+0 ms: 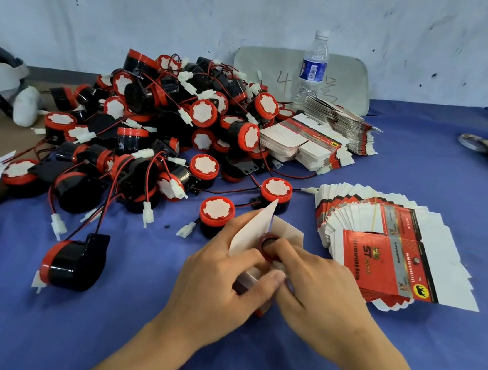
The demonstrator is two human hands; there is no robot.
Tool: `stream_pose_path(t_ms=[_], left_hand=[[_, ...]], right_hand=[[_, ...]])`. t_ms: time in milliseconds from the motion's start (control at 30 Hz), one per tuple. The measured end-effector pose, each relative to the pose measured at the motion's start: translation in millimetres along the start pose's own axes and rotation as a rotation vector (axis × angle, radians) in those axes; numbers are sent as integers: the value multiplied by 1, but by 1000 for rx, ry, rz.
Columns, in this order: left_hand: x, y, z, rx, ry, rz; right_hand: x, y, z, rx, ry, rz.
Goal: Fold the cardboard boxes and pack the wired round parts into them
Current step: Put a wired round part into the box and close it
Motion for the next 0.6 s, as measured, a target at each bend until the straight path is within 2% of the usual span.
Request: stream_pose_path(t_ms=[133, 300, 467, 600], left_hand=[[1, 0, 1, -17, -36, -48], [2, -2, 0, -29, -63, -12], [8, -2, 0, -27, -109, 5], [7, -3, 0, -36, -102, -9]], right_hand=[[0, -4, 2, -54, -76, -94], [-3, -22, 7, -263, -131, -53], [-7, -30, 13, -434, -186, -275], [-5, -39, 22, -576, -227, -296]])
Point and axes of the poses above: each hand's wrist, its own z-axis away from the middle knuckle, its own y-axis out of the palm, x = y × z, the point moved 8 cm from there along -z, towards the middle knuckle, and after that the axes turned 15 degrees about x, right-handed, at the moved point
